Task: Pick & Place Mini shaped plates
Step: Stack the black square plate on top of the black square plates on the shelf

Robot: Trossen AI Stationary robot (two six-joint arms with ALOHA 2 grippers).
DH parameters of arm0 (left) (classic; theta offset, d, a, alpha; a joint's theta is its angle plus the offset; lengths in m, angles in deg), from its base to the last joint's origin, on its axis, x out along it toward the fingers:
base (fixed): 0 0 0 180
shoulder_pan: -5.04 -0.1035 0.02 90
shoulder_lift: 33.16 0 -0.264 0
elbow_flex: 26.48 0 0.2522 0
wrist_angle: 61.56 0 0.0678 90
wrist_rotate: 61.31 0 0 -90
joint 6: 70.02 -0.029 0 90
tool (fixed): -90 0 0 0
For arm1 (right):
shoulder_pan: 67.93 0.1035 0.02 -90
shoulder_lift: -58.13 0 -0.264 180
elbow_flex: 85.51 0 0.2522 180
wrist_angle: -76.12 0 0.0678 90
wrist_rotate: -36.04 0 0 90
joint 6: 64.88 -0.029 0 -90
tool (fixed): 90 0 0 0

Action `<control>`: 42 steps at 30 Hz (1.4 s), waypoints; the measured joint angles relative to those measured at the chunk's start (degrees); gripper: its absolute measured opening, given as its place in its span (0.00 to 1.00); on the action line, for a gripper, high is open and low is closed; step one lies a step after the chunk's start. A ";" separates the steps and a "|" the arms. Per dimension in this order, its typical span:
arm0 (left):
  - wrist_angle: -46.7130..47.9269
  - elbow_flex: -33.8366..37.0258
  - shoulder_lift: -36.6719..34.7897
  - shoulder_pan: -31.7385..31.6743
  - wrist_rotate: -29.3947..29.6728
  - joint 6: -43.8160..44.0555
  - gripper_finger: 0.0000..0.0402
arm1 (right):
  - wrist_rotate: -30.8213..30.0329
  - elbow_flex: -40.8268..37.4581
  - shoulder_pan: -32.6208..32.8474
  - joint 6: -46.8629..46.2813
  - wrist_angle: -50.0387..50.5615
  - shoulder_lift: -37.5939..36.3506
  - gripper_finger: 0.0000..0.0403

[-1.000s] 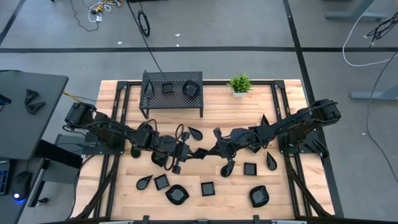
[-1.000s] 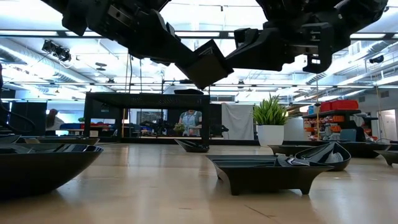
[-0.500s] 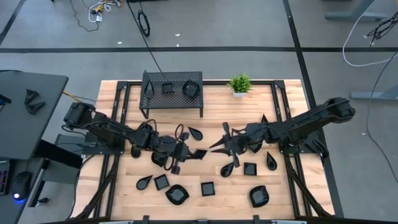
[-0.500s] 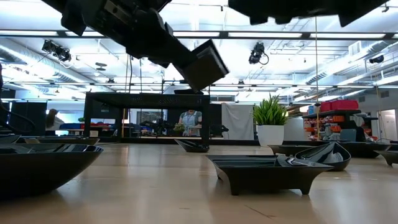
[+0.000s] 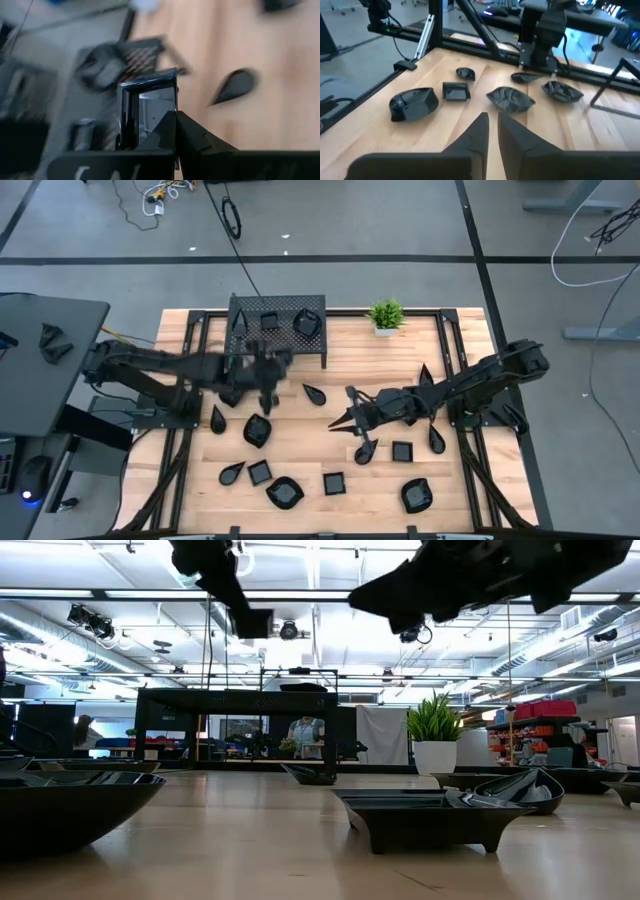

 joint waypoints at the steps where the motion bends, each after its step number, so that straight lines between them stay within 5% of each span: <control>1: 0.93 -0.78 0.00 -2.30 -0.08 -2.21 0.01 | 0.00 0.00 0.00 0.02 -1.88 0.97 0.09; 8: -0.61 -0.75 0.66 -19.62 -5.28 -20.60 0.02 | 0.02 0.00 0.04 -0.66 -5.76 3.58 0.08; 18: -4.57 -0.73 0.66 -37.40 -27.23 -27.45 0.02 | 0.04 0.00 0.28 -1.09 -5.70 3.58 0.08; 24: -3.49 -0.73 0.73 -40.07 -31.73 -29.82 0.01 | 0.07 0.00 0.42 -1.84 -5.68 3.58 0.08; 42: -3.32 -0.71 5.20 -40.14 -29.11 -29.33 0.05 | 0.04 0.00 1.27 -1.75 -5.70 3.58 0.08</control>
